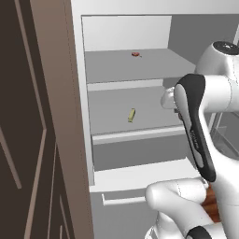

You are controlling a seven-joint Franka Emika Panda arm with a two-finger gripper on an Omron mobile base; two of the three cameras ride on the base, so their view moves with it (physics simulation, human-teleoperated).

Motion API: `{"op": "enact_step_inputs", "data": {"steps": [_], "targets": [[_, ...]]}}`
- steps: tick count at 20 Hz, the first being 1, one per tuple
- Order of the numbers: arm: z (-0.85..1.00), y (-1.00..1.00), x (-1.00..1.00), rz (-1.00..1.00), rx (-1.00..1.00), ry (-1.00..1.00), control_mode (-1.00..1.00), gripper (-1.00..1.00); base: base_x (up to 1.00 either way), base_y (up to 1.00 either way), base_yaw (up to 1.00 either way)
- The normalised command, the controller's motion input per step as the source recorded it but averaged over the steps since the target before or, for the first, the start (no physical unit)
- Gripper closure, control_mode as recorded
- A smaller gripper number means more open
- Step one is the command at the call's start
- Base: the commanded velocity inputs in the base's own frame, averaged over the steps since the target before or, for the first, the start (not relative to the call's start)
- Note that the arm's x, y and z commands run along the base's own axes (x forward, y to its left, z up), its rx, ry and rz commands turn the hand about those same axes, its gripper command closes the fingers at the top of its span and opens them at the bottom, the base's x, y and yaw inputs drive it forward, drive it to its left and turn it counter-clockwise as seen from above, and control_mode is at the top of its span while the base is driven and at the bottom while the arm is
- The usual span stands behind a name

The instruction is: Pick the egg and butter from the fridge and place them by the bowl for mixing.

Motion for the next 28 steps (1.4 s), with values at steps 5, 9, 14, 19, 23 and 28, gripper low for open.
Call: {"op": "enact_step_inputs", "data": {"steps": [5,9,14,19,23,28], "targets": [[0.00,0.00,-0.39,0.00,-0.03,0.03,-1.00,1.00,0.00,0.00,0.00],[0.00,-0.01,-0.47,0.01,-0.04,0.10,-1.00,1.00,0.00,0.00,0.00],[0.00,0.00,-0.37,0.01,-0.03,0.08,-1.00,1.00,0.00,0.00,0.00],[0.00,0.00,-0.03,0.00,0.00,0.01,1.00,1.00,-0.08,0.00,0.00],[0.00,0.00,0.00,0.00,0.00,0.00,1.00,1.00,-0.96,-0.03,0.00],[0.00,0.00,0.00,0.00,0.00,0.00,1.00,1.00,-1.00,-0.04,0.00]]}}
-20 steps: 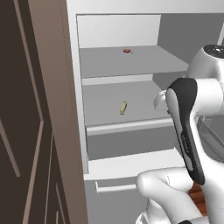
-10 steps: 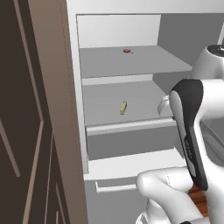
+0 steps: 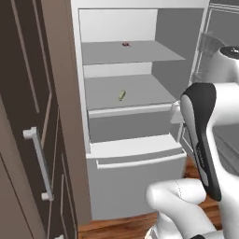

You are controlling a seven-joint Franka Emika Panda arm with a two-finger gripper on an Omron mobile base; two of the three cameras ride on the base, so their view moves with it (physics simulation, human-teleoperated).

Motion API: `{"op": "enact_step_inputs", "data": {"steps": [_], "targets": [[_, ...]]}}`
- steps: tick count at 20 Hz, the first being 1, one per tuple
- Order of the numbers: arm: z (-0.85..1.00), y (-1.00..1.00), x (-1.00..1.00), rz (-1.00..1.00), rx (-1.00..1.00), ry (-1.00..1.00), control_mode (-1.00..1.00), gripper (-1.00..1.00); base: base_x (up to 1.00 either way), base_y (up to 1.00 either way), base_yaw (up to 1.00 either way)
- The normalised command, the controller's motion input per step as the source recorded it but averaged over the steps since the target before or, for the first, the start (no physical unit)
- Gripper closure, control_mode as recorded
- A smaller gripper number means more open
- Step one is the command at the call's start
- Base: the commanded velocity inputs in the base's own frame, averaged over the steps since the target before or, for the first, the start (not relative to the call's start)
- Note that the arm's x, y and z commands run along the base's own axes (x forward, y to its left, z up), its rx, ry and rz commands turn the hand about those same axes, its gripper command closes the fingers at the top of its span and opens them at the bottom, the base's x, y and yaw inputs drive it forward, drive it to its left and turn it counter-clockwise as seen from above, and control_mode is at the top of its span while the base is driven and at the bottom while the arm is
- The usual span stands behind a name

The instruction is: Pick the egg and butter from the fridge and place them by the bowl for mixing.

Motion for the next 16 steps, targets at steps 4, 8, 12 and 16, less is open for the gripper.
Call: {"op": "enact_step_inputs", "data": {"steps": [4,8,12,16], "targets": [[0.00,0.00,0.00,0.00,0.00,0.00,1.00,1.00,-1.00,0.00,0.00],[0.00,0.00,0.00,0.00,0.00,0.00,1.00,1.00,-1.00,0.00,0.00],[0.00,0.00,0.00,0.00,0.00,0.00,1.00,1.00,-0.76,0.00,-0.02],[0.00,0.00,0.00,0.00,0.00,0.00,1.00,1.00,-0.72,-0.02,0.01]]}}
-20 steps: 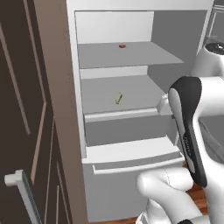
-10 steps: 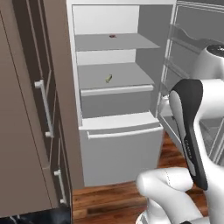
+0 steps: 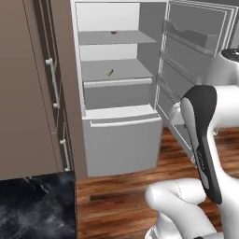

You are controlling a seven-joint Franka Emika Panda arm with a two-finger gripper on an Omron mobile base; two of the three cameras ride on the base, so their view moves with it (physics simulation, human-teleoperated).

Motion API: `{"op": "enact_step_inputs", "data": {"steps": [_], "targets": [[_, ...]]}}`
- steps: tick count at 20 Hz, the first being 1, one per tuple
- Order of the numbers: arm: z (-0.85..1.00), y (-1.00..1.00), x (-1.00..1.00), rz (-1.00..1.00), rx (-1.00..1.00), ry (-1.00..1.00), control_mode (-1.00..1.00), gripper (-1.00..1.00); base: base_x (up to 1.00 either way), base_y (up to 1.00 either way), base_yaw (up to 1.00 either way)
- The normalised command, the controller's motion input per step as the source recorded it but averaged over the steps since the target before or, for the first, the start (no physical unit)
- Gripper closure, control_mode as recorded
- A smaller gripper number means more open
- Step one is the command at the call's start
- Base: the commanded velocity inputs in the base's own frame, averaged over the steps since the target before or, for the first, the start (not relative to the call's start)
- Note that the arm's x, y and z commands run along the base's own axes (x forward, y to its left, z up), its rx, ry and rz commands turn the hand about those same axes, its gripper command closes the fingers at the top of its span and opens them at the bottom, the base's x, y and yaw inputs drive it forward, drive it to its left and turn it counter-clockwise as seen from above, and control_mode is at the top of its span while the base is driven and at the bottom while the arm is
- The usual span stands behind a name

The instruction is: Pick the egg and butter from the fridge and place them by the bowl for mixing.

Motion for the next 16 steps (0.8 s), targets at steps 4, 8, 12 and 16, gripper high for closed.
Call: {"op": "enact_step_inputs", "data": {"steps": [4,8,12,16], "targets": [[0.00,0.00,0.00,0.00,0.00,0.00,1.00,1.00,-0.42,-0.04,0.57],[0.00,0.00,0.00,0.00,0.00,0.00,1.00,1.00,-0.08,-0.09,0.87],[0.00,0.00,0.00,0.00,0.00,0.00,1.00,1.00,0.05,-0.13,0.71],[0.00,0.00,0.00,0.00,0.00,0.00,1.00,1.00,0.12,-0.50,0.68]]}}
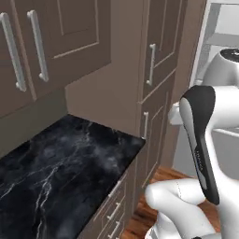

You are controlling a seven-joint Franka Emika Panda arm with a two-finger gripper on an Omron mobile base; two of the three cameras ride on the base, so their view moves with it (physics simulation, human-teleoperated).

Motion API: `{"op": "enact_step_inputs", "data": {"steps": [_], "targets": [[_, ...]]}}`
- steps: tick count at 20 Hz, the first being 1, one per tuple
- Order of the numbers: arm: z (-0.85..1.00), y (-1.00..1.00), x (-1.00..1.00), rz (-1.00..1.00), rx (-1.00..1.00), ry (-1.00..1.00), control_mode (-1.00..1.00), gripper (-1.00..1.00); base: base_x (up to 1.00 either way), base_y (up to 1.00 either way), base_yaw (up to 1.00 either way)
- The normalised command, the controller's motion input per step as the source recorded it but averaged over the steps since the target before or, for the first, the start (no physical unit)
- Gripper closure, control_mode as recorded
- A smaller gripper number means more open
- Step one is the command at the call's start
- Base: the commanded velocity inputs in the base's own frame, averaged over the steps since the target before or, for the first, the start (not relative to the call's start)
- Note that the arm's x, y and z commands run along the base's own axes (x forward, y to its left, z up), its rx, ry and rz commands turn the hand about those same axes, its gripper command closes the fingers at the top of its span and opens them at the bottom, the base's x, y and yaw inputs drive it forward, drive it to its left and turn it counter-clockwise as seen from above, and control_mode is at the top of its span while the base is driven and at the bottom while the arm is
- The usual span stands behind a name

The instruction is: Pick the egg and butter from the fridge and place them by the bowl for mixing.

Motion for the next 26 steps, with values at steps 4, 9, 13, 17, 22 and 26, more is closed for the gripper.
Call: {"op": "enact_step_inputs", "data": {"steps": [4,9,13,17,22,26], "targets": [[0.00,0.00,0.00,0.00,0.00,0.00,1.00,1.00,0.00,-0.48,0.81],[0.00,0.00,0.00,0.00,0.00,0.00,1.00,1.00,-0.08,-0.22,0.92],[0.00,0.00,0.00,0.00,0.00,0.00,1.00,1.00,-0.08,-0.06,0.92],[0.00,0.00,0.00,0.00,0.00,0.00,1.00,1.00,-0.03,-0.07,0.93],[0.00,0.00,0.00,0.00,0.00,0.00,1.00,1.00,0.00,-0.08,0.93],[0.00,0.00,0.00,0.00,0.00,0.00,1.00,1.00,-0.01,0.08,0.91]]}}
